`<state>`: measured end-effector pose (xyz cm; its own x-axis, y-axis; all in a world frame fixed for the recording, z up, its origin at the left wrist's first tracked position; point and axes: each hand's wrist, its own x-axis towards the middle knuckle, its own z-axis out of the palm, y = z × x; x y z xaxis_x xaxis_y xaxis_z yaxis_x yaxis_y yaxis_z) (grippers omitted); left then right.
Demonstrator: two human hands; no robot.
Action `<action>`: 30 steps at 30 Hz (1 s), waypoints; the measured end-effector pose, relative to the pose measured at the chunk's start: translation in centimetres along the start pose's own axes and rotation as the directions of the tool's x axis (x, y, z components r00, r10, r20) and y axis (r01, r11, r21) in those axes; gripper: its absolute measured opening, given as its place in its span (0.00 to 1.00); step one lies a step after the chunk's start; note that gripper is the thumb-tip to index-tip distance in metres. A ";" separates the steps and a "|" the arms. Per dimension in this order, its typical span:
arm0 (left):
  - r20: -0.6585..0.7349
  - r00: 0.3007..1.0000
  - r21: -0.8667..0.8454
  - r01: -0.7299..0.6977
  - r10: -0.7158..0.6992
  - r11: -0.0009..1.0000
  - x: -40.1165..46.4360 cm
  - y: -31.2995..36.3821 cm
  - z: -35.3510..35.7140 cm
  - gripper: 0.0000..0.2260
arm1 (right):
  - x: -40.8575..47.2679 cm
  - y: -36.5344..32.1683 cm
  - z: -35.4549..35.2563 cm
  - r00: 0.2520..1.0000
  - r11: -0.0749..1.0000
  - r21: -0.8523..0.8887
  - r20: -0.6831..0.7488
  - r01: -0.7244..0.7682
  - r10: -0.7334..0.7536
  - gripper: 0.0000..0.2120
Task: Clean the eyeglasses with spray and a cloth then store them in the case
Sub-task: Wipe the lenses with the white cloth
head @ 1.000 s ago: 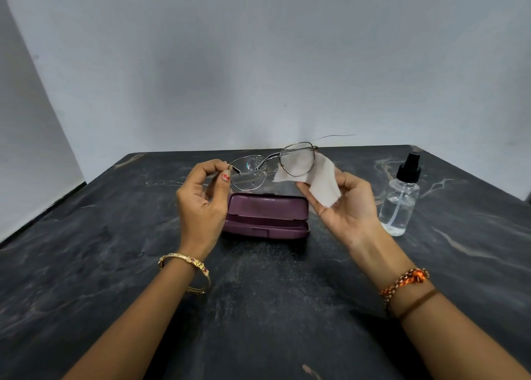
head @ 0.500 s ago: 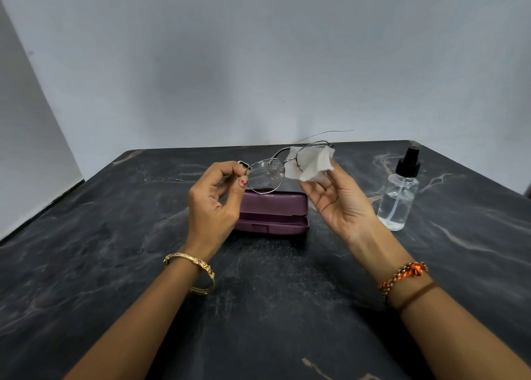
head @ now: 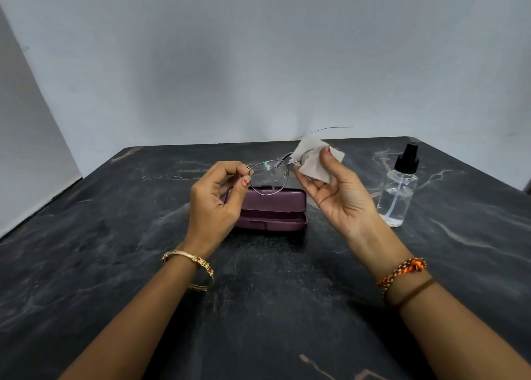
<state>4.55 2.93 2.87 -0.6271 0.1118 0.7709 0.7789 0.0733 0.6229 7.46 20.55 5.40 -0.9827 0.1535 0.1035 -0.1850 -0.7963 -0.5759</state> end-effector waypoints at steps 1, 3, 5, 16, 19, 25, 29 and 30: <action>-0.004 1.000 0.000 0.001 -0.001 1.000 0.0 0.0 0.0 0.08 | 0.1 0.1 -0.1 1.000 1.000 -0.022 0.004 0.004 -0.004 0.03; -0.015 1.000 -0.003 0.003 -0.003 1.000 0.1 0.0 -0.1 0.08 | 0.1 0.2 -0.1 0.999 0.995 -0.101 0.041 0.010 -0.006 0.04; -0.023 1.000 -0.004 -0.001 0.001 1.000 0.2 -0.1 -0.2 0.07 | 0.1 0.3 -0.2 0.997 0.986 -0.163 0.072 0.019 -0.007 0.04; -0.015 1.000 0.040 -0.010 0.010 0.999 0.5 0.7 -0.3 0.06 | 0.1 -1.1 -0.1 0.994 0.954 -0.280 0.054 0.104 -0.093 0.03; -0.014 1.000 0.065 -0.015 0.016 0.998 0.5 1.0 -0.2 0.05 | 0.0 -1.1 0.0 0.997 0.970 -0.232 0.019 0.073 -0.070 0.06; 0.007 0.995 0.100 -0.095 0.095 0.990 0.0 1.1 0.2 0.06 | 0.0 -0.4 -0.2 0.996 0.976 -0.212 -0.064 0.048 -0.063 0.03; 0.004 0.995 0.105 -0.104 0.104 0.989 0.0 1.3 0.5 0.06 | 0.0 -0.6 -0.5 0.999 0.960 -0.277 -0.008 0.035 -0.039 0.07; 0.003 0.994 0.115 -0.111 0.111 0.987 0.0 1.4 0.4 0.06 | 0.0 -0.8 -0.5 1.000 0.950 -0.310 0.001 0.030 -0.031 0.07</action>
<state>5.60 3.44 3.67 -0.5367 0.1222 0.8349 0.8397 0.1739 0.5144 7.59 21.50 5.42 -0.9765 0.1777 0.1220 -0.2033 -0.5706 -0.7957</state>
